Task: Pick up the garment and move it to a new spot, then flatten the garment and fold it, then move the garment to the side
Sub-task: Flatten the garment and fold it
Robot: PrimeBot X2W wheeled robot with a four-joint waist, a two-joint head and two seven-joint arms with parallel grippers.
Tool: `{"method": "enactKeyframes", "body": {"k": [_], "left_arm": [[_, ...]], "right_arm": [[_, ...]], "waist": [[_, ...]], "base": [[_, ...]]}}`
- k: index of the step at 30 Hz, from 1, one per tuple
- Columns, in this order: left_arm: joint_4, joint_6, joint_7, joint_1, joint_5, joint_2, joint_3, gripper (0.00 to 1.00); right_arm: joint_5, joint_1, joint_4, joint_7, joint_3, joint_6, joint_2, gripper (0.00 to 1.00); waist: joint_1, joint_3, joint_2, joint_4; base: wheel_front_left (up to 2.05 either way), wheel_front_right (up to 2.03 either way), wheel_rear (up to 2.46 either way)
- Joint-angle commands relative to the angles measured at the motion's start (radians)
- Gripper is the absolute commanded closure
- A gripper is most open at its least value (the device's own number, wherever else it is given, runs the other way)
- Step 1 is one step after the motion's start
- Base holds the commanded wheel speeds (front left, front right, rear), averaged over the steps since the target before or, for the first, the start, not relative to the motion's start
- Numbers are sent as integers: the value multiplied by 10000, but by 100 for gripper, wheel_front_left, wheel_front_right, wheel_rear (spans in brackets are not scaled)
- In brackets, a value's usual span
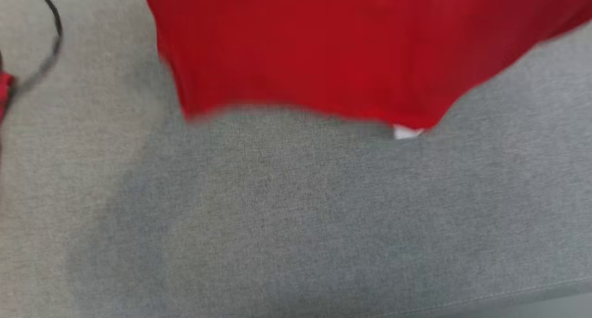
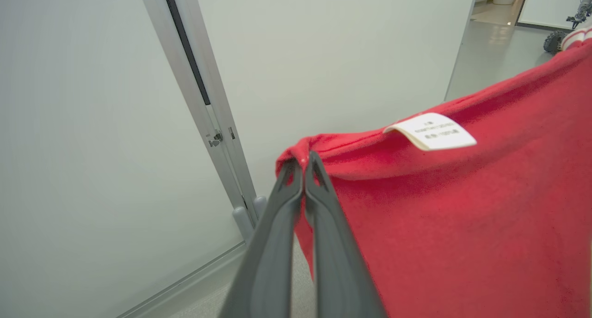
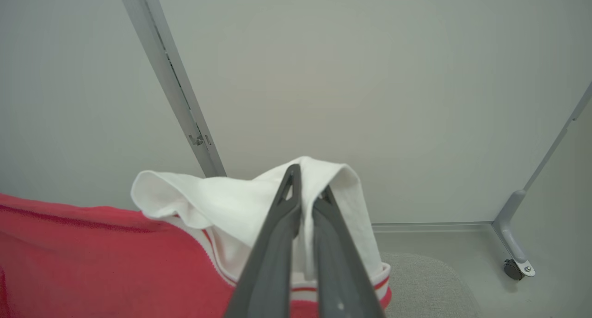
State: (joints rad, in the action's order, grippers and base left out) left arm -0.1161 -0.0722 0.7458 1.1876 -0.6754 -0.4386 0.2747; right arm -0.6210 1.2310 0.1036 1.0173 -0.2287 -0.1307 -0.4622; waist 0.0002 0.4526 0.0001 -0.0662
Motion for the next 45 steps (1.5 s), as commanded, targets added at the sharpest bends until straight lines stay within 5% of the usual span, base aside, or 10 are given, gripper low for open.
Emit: {"method": "enactKeyframes", "body": {"k": [1, 7, 11, 16, 21, 30, 45], "left_arm": [[667, -94, -335, 768, 489, 62, 126, 100], [3986, -343, -3840, 3525, 2368, 642, 570, 100], [5734, -486, -6221, 4270, 2974, 799, 1072, 100], [7201, -566, -8048, 3146, 2720, 880, 1638, 100], [7866, -583, -8908, 744, 2061, 655, 2316, 100], [6780, -426, -9787, -4056, 995, 196, 2882, 100], [1812, 1937, -9356, -12249, -529, -323, 3251, 100]], "right_arm": [[803, 838, -535, -430, 12, 0, 600, 100], [3736, 3834, -3033, -4026, -341, -2, 2990, 100], [4553, 4328, -4258, -5802, -191, 0, 3493, 100], [3990, 2823, -5111, -6280, 319, 0, 3607, 100], [2798, -655, -4760, -6113, 1221, 0, 3529, 100], [789, -7046, -2280, -5955, 1778, 0, 3195, 100], [-260, -13983, -622, -5608, 638, 0, 3057, 100]], "waist": [[-2, 2505, -1, 120], [-2, 3368, -1, 11], [-2, 3320, -1, -114], [-2, 2738, -1, -168], [-2, 1801, -1, -165], [-2, -47, -1, -28], [-2, -2159, -1, 232]], "base": [[0, 0, 0], [0, 0, 0], [0, 0, 0], [0, 0, 0], [0, 0, 0], [0, 0, 0], [0, 0, 0]]}}
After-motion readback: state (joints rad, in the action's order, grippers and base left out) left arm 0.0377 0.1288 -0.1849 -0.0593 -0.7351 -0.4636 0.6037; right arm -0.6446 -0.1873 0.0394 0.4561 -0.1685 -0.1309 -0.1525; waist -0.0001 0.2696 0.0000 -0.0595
